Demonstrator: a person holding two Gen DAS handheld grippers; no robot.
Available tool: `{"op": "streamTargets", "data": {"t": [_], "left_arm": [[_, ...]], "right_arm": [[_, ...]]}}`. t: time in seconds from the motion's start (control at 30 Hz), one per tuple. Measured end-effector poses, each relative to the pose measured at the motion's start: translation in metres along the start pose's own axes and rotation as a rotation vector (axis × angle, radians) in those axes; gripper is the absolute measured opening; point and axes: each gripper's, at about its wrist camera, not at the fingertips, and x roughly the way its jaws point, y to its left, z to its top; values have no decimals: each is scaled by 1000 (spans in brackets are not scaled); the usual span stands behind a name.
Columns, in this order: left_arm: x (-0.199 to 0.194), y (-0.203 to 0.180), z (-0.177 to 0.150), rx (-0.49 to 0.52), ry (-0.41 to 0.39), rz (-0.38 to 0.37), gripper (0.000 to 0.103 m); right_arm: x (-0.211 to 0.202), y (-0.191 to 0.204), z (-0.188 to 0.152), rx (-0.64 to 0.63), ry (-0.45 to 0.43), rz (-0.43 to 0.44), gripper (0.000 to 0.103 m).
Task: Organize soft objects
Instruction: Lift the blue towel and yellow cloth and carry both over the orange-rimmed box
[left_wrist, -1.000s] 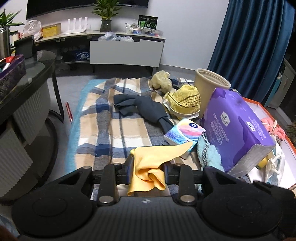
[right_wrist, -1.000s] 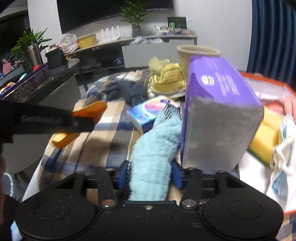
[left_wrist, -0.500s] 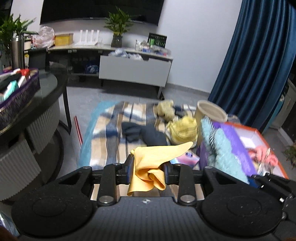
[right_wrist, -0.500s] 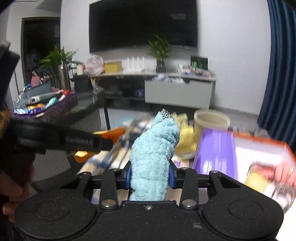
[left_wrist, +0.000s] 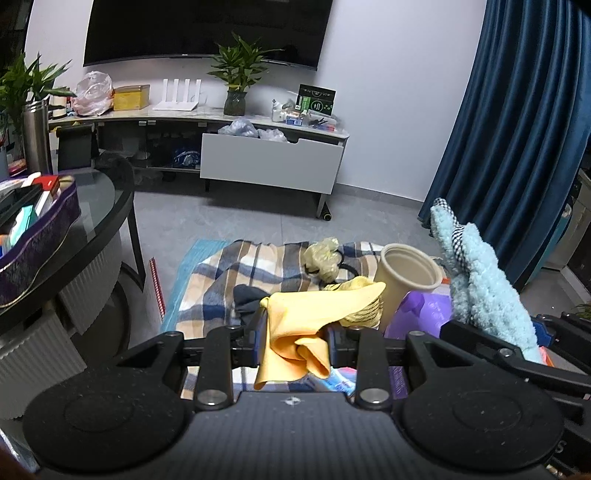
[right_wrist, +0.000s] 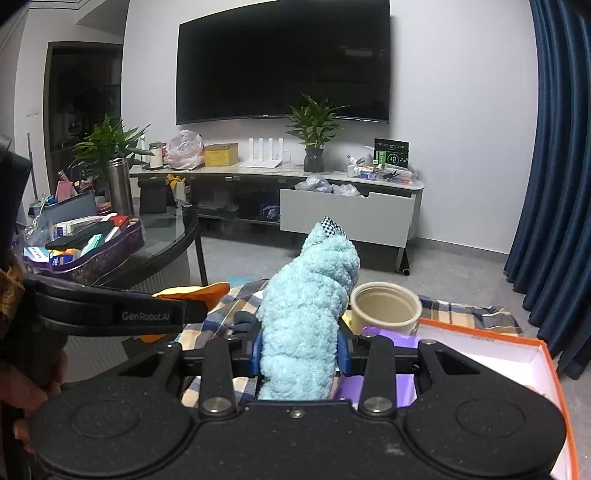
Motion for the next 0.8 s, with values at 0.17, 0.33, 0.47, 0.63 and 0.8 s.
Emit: {"op": "streamTargets", "data": {"t": [0.17, 0.33, 0.47, 0.63, 0.8], "left_arm": [[-1, -7, 5, 8, -11, -2, 32], [0, -13, 7, 17, -13, -6, 32], [0, -17, 7, 21, -15, -10, 32], [1, -25, 10, 31, -15, -16, 32], [3, -33, 11, 40, -13, -31, 32]], "right_arm": [[-6, -9, 7, -1, -12, -9, 46], [-12, -20, 10, 11, -26, -19, 46], [-16, -27, 12, 17, -31, -24, 46], [-19, -29, 12, 13, -33, -28, 46], [-21, -32, 12, 20, -36, -35, 46]]}}
